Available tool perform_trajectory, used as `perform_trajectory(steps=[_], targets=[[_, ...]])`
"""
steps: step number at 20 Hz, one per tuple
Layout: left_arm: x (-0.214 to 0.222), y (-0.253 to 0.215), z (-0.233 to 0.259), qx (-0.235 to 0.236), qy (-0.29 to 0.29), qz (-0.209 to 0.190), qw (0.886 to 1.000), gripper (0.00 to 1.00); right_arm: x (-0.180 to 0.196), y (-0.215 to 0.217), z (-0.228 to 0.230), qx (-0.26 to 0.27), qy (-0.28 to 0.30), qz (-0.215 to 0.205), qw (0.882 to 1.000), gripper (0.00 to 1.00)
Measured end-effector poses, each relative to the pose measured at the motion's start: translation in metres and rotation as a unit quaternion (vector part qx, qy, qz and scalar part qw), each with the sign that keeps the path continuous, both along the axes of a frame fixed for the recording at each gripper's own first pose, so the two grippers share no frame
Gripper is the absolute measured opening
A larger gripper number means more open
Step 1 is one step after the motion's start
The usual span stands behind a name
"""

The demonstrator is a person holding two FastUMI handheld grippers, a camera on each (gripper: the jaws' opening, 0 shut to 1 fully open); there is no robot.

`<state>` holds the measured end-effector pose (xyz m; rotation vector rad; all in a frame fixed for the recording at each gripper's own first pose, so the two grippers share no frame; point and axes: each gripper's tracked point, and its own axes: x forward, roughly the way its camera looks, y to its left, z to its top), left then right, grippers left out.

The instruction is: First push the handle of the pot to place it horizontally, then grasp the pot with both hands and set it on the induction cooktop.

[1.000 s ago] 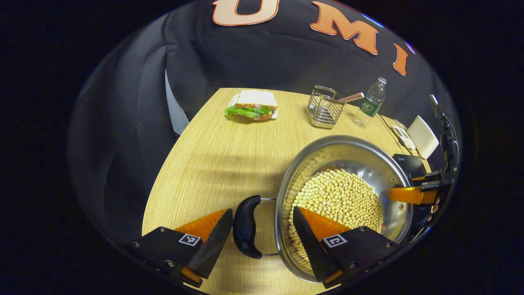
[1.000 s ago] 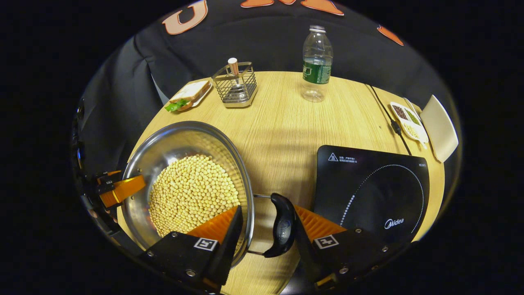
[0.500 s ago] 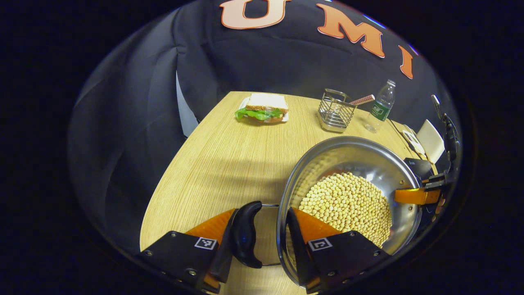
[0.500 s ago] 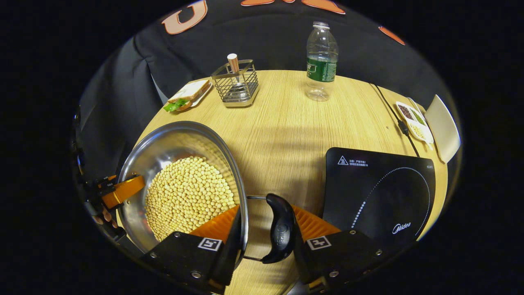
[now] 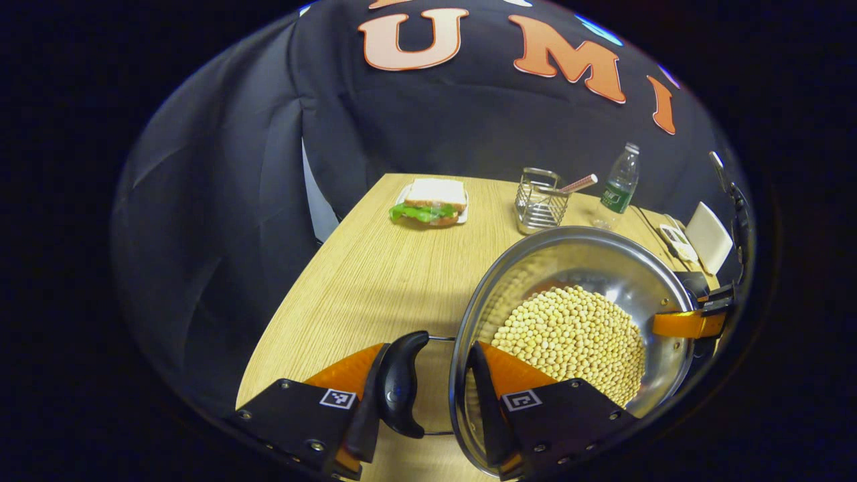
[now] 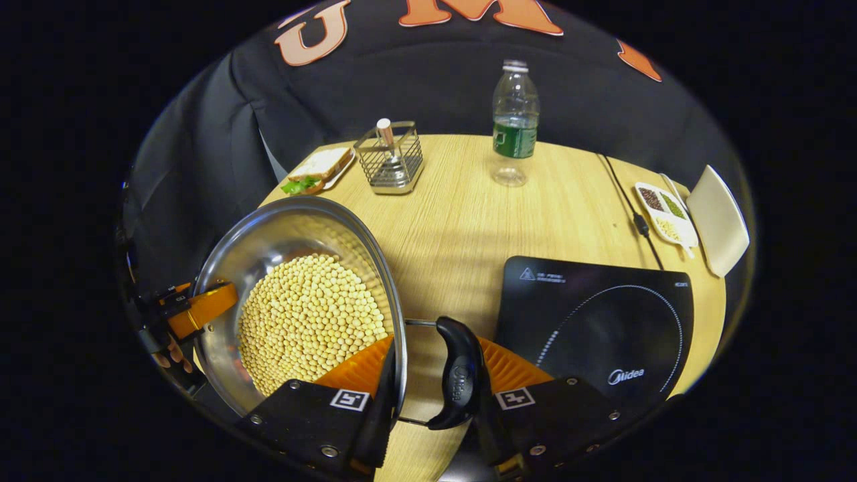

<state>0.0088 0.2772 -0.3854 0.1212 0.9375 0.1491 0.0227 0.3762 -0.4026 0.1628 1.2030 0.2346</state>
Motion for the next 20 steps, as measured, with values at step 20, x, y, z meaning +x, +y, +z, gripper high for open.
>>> perform_trajectory(steps=[20], targets=[[0.017, -0.001, -0.003, -0.016, -0.059, -0.119, 0.991, 0.64, -0.045, -0.139, 0.141, -0.048, -0.075, -0.087, 0.992, 0.54]])
